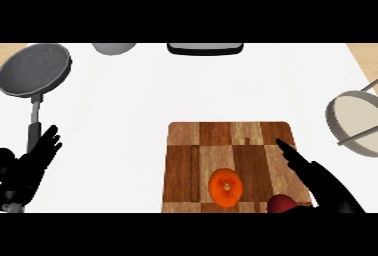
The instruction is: Pick the squash from the cutting board and place it in the tiered basket
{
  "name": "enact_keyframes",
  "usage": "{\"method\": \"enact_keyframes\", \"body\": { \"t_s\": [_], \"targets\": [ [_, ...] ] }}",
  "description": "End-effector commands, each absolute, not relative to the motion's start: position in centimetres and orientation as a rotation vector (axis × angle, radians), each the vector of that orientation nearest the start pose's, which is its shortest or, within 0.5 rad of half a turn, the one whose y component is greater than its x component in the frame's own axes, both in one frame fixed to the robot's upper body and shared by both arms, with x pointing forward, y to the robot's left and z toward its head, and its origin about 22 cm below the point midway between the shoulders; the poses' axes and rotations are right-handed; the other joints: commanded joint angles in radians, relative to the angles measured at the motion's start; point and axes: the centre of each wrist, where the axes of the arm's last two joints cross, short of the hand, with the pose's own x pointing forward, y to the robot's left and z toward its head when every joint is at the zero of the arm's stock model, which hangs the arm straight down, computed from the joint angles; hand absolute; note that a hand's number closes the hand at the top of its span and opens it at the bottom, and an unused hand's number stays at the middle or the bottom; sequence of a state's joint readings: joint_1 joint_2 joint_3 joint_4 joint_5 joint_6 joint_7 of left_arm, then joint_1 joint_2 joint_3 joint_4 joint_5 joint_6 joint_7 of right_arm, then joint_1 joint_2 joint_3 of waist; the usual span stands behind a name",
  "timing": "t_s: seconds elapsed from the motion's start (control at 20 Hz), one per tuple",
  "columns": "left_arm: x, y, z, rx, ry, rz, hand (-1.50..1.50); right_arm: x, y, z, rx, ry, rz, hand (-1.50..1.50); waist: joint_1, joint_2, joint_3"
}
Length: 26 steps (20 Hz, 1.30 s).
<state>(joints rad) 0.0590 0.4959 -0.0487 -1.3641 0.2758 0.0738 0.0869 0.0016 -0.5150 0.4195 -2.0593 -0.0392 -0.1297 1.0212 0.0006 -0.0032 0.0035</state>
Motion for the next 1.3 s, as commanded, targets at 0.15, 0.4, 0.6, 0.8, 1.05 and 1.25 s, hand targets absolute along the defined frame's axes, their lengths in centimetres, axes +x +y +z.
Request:
{"method": "enact_keyframes", "body": {
  "t_s": [0.15,0.4,0.6,0.8,1.05,1.25],
  "targets": [
    [23.2,35.7,-1.7,0.296,-1.190,-0.069,0.00,19.3,-21.5,9.3,-0.181,-0.856,0.509,-1.50,-0.003,0.003,-0.003],
    [22.3,35.2,-2.4,0.276,-1.209,-0.060,0.00,19.0,-19.1,8.4,-0.159,-0.883,0.482,-1.50,0.000,0.003,-0.004],
    [21.9,36.1,-0.3,0.292,-1.198,-0.065,0.00,16.8,-20.9,6.0,-0.165,-0.869,0.496,-1.50,-0.003,0.002,-0.003],
    [21.8,34.2,-3.4,0.278,-1.198,-0.060,0.00,18.5,-20.0,5.5,-0.184,-0.893,0.495,-1.50,-0.002,0.003,-0.004],
    [21.2,35.6,-0.3,0.275,-1.191,-0.056,0.00,20.5,-20.1,5.1,-0.159,-0.898,0.482,-1.50,0.004,0.003,-0.003],
    [21.5,36.1,0.1,0.301,-1.201,-0.080,0.00,19.6,-17.7,4.5,-0.157,-0.908,0.496,-1.50,0.001,0.002,-0.003]
  ]
}}
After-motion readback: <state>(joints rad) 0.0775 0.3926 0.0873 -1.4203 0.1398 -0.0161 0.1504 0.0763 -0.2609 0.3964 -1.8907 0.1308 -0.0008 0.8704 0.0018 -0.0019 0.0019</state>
